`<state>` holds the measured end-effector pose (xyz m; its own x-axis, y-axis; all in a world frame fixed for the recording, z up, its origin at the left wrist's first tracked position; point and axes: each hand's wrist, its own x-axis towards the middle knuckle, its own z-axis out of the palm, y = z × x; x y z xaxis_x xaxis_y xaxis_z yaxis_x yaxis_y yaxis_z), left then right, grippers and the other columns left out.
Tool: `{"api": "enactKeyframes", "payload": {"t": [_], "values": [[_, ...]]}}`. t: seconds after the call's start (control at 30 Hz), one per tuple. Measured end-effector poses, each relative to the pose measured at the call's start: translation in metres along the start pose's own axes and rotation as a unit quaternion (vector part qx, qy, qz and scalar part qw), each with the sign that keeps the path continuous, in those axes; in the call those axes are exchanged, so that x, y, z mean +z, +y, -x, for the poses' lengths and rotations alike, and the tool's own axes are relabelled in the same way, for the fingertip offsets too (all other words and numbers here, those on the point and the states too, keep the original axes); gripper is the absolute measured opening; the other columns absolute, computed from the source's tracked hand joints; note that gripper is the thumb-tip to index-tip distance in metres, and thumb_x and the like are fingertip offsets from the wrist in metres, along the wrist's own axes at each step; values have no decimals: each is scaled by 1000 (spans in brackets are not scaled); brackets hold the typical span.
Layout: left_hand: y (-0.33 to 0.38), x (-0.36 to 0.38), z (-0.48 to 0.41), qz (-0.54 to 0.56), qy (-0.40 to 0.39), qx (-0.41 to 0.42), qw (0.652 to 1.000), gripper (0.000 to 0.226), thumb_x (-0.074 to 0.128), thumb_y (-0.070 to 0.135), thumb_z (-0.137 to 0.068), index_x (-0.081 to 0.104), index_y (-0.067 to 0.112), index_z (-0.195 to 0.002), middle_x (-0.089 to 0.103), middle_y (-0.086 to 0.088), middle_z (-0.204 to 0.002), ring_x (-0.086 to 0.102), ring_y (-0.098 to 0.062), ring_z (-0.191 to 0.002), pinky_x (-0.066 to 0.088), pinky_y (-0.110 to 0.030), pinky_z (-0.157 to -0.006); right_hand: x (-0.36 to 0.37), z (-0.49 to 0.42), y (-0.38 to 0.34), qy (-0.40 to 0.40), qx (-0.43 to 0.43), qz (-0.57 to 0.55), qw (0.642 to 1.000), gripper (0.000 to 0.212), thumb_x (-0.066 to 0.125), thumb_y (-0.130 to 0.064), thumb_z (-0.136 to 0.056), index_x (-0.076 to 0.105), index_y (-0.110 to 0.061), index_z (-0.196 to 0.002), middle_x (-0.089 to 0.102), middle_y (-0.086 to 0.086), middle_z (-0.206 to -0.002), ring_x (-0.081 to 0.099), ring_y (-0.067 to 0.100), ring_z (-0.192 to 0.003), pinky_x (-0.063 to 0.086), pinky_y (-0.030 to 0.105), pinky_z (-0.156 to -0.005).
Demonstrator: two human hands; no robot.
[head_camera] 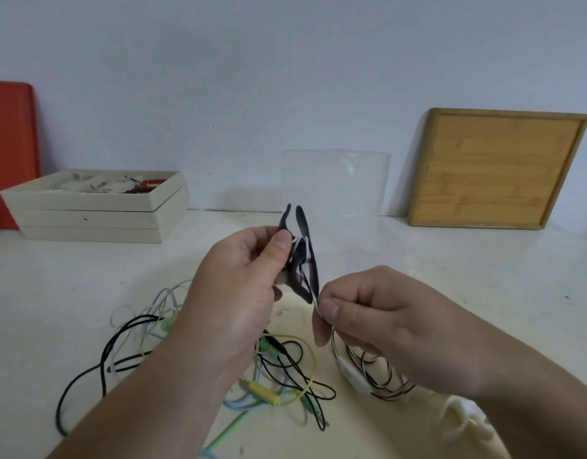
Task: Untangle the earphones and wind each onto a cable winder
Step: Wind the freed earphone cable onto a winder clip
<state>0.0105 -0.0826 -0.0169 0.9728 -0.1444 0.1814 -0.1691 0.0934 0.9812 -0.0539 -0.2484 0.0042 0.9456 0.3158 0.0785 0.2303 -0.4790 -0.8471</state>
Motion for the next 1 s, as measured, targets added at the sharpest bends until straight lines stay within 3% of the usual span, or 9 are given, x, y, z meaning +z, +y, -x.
{"api": "enactKeyframes", "payload": {"t": [0.1,0.23,0.33,0.43,0.53,0.6,0.77,0.9,1.0], "values": [[2,-1,4,-132,1,47,990,10,58,38,-96,68,34,-98,73,12,-82,64,-2,-66,45,-28,-66,-6,1,0,29,-18,-43,998,33,55,-40,-90,72,-15,-78,34,0,-57,25,28,-58,21,41,-53],[6,3,11,-206,-47,60,976,4,59,41,-94,63,40,-96,75,2,-76,64,-11,-58,42,-25,-50,-12,3,1,94,-35,-103,990,24,62,-30,-84,71,-9,-75,34,2,-54,24,21,-53,16,37,-50],[5,5,13,-206,-84,52,974,4,61,40,-94,63,40,-97,76,-2,-79,71,-25,-79,50,-26,-63,-18,2,3,168,-35,-89,981,23,65,-30,-78,71,-9,-74,37,4,-51,27,19,-50,19,30,-49],[6,6,13,-190,-111,45,974,6,63,36,-93,67,39,-97,76,9,-82,71,-18,-77,50,-18,-67,-24,4,4,259,-38,-19,965,24,73,-38,-74,72,-15,-74,41,-1,-49,32,19,-49,26,28,-49],[7,7,14,-167,-148,36,974,9,65,32,-93,70,36,-99,75,14,-89,72,-17,-78,56,-41,-85,-27,4,2,320,-39,6,946,16,80,-31,-79,72,-19,-72,45,-10,-46,36,6,-44,31,18,-44],[8,8,15,-159,-167,32,972,9,66,32,-92,70,36,-100,76,11,-90,72,-22,-82,54,-48,-89,-27,4,3,331,-33,-15,943,20,78,-38,-74,72,-19,-72,45,-10,-47,34,5,-43,31,16,-44],[8,6,15,-150,-199,17,968,11,67,30,-92,71,35,-101,75,10,-92,71,-18,-86,53,-44,-91,-26,1,8,324,-14,-48,945,37,79,-51,-68,71,-16,-74,39,-1,-53,29,20,-54,28,35,-56],[6,4,14,-152,-201,8,968,11,69,30,-91,72,37,-99,75,13,-92,71,-15,-86,52,-30,-89,-25,1,7,330,-8,-41,943,37,76,-50,-69,70,-14,-74,39,-1,-53,30,19,-54,27,34,-55],[6,5,14,-160,-200,12,967,11,69,31,-91,71,38,-99,75,14,-94,71,-16,-86,51,-31,-90,-23,0,8,328,9,-47,944,30,76,-40,-78,69,-11,-74,40,1,-54,30,20,-55,29,38,-57]]}}
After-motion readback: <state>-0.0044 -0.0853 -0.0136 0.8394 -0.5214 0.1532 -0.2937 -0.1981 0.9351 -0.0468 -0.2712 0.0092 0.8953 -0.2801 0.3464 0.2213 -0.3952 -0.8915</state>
